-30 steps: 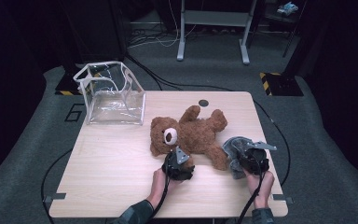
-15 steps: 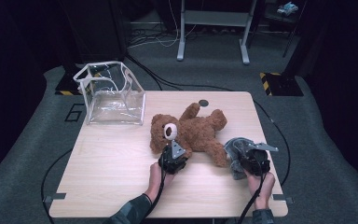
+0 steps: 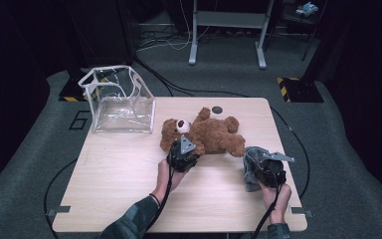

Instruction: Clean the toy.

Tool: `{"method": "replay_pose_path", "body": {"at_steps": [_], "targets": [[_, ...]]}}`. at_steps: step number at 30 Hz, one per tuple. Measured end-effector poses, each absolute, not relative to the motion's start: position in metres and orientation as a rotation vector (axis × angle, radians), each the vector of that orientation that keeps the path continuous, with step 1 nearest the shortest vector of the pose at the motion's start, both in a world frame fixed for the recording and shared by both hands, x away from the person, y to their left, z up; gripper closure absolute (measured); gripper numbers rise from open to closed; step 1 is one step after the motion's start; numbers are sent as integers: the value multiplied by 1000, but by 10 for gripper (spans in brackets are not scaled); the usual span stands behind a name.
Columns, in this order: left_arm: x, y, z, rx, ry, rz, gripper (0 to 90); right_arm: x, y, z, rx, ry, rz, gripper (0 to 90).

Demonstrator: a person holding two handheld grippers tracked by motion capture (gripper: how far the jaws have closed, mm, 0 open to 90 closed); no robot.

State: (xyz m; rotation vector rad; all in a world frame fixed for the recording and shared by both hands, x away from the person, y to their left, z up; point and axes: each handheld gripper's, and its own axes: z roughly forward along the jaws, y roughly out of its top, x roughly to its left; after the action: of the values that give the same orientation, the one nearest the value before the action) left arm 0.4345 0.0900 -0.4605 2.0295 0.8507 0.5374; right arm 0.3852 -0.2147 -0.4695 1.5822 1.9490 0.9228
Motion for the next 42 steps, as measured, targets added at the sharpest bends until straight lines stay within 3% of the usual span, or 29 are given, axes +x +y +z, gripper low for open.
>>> {"method": "replay_pose_path", "body": {"at_steps": [18,22,31,42], "targets": [[447,98,-435,2030,816,511,680,383,-198,-464,1530,1961,963,753],[448,97,-436,2033,818,527,610,384,-196,-465,1521,1970,965,753],[443,103,-440,2025,827,604,356,385,-190,-464,1505,1983,983,753],[433,125,-446,2009,826,607,253,388,-176,-469,1485,2024,998,753]]}}
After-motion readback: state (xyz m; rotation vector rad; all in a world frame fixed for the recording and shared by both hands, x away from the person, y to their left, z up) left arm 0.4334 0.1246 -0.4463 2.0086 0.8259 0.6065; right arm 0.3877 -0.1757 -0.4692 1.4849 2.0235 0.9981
